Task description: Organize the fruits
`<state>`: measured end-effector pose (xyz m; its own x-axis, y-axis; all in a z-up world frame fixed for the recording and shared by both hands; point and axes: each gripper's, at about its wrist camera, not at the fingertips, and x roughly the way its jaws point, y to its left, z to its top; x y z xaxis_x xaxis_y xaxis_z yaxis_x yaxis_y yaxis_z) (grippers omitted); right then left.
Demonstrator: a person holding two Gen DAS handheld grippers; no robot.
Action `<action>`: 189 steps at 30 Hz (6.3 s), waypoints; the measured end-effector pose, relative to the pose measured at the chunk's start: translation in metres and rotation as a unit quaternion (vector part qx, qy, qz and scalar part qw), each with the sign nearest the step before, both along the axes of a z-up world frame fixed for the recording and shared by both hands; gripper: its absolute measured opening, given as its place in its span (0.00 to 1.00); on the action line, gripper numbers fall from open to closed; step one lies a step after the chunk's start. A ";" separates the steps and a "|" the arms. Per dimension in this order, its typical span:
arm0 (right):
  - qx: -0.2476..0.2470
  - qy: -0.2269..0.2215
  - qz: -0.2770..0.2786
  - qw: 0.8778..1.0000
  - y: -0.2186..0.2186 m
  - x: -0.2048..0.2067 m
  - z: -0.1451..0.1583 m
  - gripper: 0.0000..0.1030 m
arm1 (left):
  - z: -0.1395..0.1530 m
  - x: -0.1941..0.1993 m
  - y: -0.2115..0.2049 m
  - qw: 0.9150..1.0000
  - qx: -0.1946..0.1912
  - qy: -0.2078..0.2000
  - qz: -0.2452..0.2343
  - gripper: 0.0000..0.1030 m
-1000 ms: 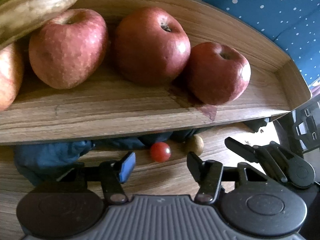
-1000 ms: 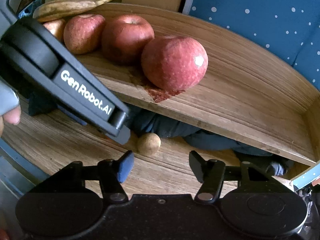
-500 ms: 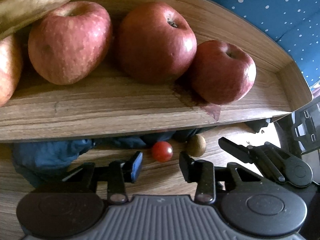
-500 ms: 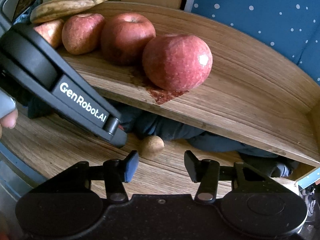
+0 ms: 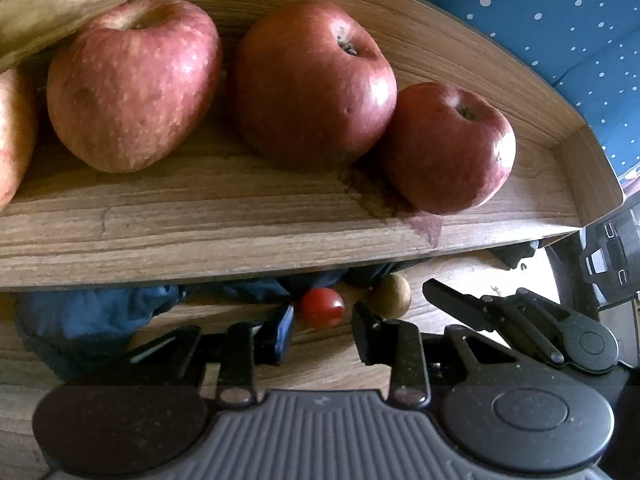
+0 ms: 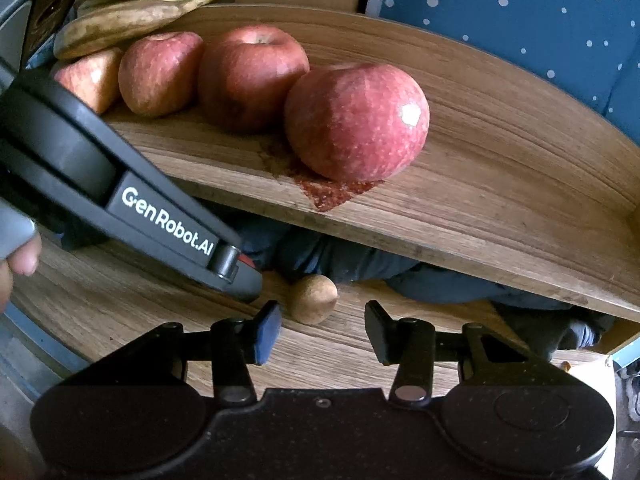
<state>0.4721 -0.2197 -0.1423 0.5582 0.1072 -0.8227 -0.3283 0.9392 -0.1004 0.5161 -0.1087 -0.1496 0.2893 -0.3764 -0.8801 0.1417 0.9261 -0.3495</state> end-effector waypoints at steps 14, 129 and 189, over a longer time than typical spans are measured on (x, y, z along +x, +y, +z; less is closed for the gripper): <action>0.004 0.002 0.002 1.000 -0.004 -0.003 -0.003 0.26 | 0.000 0.001 0.000 1.000 -0.003 -0.002 -0.003 0.25; 0.070 0.046 0.099 0.991 0.042 -0.165 0.032 0.29 | 0.027 -0.171 0.065 0.995 0.084 0.019 0.057 0.25; 0.071 0.002 0.090 0.993 0.022 -0.179 0.054 0.78 | 0.053 -0.191 0.085 0.985 0.106 -0.027 0.137 0.92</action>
<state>0.2934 -0.1979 -0.0883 0.5173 0.3190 -0.7942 -0.4914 0.8704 0.0296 0.3247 -0.0235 -0.0967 0.4024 -0.0880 -0.9112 -0.1107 0.9834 -0.1438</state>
